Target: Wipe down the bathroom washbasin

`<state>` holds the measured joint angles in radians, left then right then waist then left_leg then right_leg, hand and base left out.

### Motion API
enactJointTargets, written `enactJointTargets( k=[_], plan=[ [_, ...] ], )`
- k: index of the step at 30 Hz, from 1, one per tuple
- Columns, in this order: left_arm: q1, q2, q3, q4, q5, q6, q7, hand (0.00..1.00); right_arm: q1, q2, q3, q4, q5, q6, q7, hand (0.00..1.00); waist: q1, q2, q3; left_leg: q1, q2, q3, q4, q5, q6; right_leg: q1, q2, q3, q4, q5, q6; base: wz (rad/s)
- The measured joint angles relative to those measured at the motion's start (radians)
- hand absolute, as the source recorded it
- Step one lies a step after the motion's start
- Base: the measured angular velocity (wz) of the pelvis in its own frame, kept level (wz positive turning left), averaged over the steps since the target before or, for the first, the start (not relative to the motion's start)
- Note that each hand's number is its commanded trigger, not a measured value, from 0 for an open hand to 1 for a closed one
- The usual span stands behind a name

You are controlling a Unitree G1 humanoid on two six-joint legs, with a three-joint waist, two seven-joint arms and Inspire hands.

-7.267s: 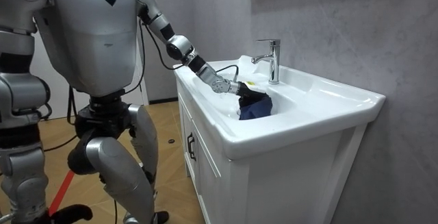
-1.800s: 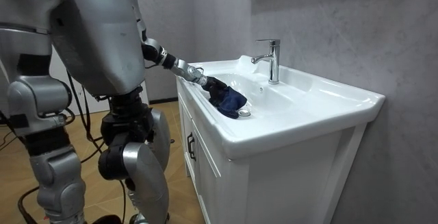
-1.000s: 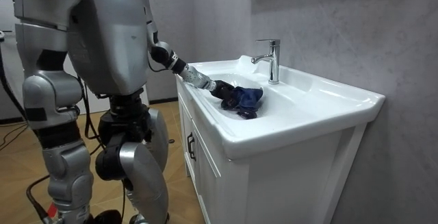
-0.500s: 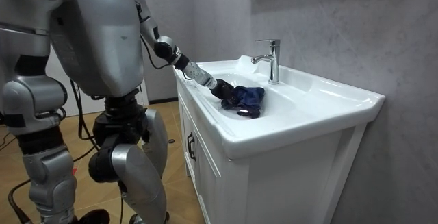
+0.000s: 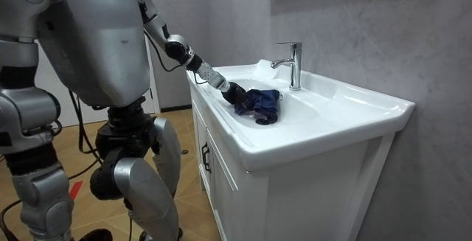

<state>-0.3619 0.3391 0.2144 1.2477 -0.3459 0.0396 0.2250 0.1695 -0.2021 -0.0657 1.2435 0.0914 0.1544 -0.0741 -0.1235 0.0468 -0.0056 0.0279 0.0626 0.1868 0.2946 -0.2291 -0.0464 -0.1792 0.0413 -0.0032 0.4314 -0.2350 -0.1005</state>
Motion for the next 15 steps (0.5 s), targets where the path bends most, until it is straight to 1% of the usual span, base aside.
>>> enactJointTargets(
  k=[1, 2, 4, 6, 11, 13, 15],
  plan=[
    [0.008, 0.003, 0.002, 0.000, 0.001, 0.000, -0.003, 1.00, 0.006, 0.000, -0.001, 0.001, -0.001, 0.000, 0.000, 0.00, 0.001, 0.003, -0.0020, 0.003, 0.000, 0.002, 0.000, 0.000, 0.000, 0.003, 0.000, 0.000, 0.000, 0.000, -0.002, -0.03],
    [0.012, 0.003, 0.014, 0.001, 0.001, 0.000, -0.013, 1.00, 0.008, -0.001, -0.003, 0.001, -0.001, -0.001, 0.000, 0.00, 0.013, 0.007, -0.0038, 0.007, 0.000, 0.002, -0.001, 0.000, 0.000, 0.005, 0.000, 0.001, 0.001, 0.001, -0.003, -0.08],
    [0.023, 0.007, 0.020, 0.000, 0.001, 0.000, -0.027, 1.00, 0.007, -0.001, -0.013, 0.001, -0.002, -0.002, 0.000, 0.00, 0.026, 0.010, -0.0042, 0.016, 0.000, 0.001, -0.004, 0.000, 0.000, 0.009, 0.000, 0.001, 0.003, 0.003, -0.006, -0.13],
    [0.042, 0.014, 0.022, -0.003, 0.001, 0.000, -0.044, 1.00, 0.007, -0.001, -0.039, 0.001, -0.001, -0.004, 0.002, 0.00, 0.028, 0.013, -0.0048, 0.019, 0.000, 0.001, -0.004, 0.000, 0.000, 0.011, -0.002, -0.001, 0.003, 0.002, -0.006, -0.03],
    [0.051, 0.020, 0.022, -0.001, 0.005, 0.000, -0.066, 1.00, 0.006, -0.008, -0.067, 0.000, -0.003, -0.009, 0.002, 0.00, 0.029, 0.015, -0.0057, 0.022, 0.000, 0.004, -0.005, 0.000, 0.000, 0.014, -0.002, -0.001, 0.005, 0.001, -0.007, 0.00],
    [0.061, 0.021, 0.022, -0.001, 0.007, 0.000, -0.072, 1.00, 0.010, -0.009, -0.076, -0.002, -0.010, -0.006, 0.002, 0.00, 0.030, 0.016, -0.0054, 0.036, 0.000, 0.011, -0.010, 0.000, 0.000, 0.023, -0.001, 0.002, 0.005, -0.002, -0.008, -0.09],
    [0.073, 0.023, 0.039, -0.001, 0.030, 0.001, -0.092, 1.00, 0.010, -0.010, -0.089, -0.003, -0.017, 0.001, 0.002, 0.00, 0.036, 0.018, -0.0064, 0.047, 0.000, 0.020, -0.013, 0.000, 0.000, 0.032, 0.002, 0.009, 0.005, -0.006, -0.008, -0.12]
  ],
)
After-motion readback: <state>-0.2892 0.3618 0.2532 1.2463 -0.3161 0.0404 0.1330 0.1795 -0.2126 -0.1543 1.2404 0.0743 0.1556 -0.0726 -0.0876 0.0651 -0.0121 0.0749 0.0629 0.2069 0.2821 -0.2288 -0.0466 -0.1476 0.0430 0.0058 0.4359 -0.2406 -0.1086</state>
